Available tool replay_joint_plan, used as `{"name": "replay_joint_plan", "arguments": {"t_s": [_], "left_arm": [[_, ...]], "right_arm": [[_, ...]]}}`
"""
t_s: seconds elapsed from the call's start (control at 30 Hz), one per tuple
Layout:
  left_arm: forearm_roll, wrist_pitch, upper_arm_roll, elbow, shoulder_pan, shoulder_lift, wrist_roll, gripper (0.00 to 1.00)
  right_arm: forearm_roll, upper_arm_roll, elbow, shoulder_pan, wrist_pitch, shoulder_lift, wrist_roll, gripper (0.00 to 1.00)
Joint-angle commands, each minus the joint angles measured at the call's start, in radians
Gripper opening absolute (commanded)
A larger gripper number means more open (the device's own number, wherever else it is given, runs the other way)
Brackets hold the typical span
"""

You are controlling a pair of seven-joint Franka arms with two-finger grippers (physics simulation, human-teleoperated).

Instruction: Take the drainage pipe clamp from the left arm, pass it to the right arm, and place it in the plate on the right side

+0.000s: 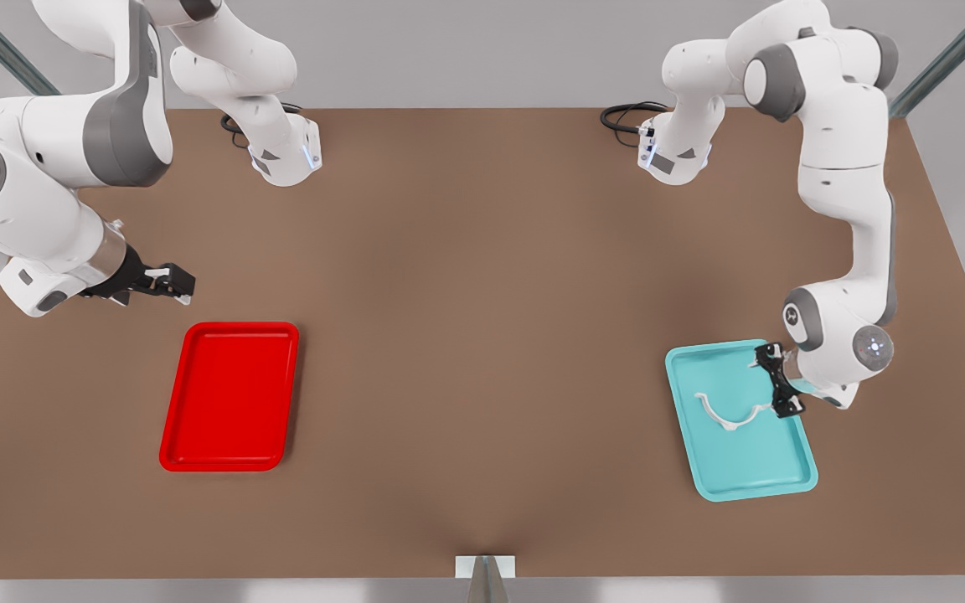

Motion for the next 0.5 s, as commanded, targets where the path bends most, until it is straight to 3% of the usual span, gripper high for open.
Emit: {"name": "replay_joint_plan", "arguments": {"t_s": [0.0, 0.47], "left_arm": [[0.014, 0.133, 0.0, -0.008, -0.006, 0.01, -0.541, 0.99], [0.039, 0.361, 0.0, -0.013, -0.015, 0.093, -0.533, 1.0]], "right_arm": [[0.001, 0.0, 0.0, -0.002, -0.001, -0.001, 0.024, 1.0], [0.002, 0.023, 0.002, -0.014, -0.012, -0.001, 0.061, 1.0]]}}
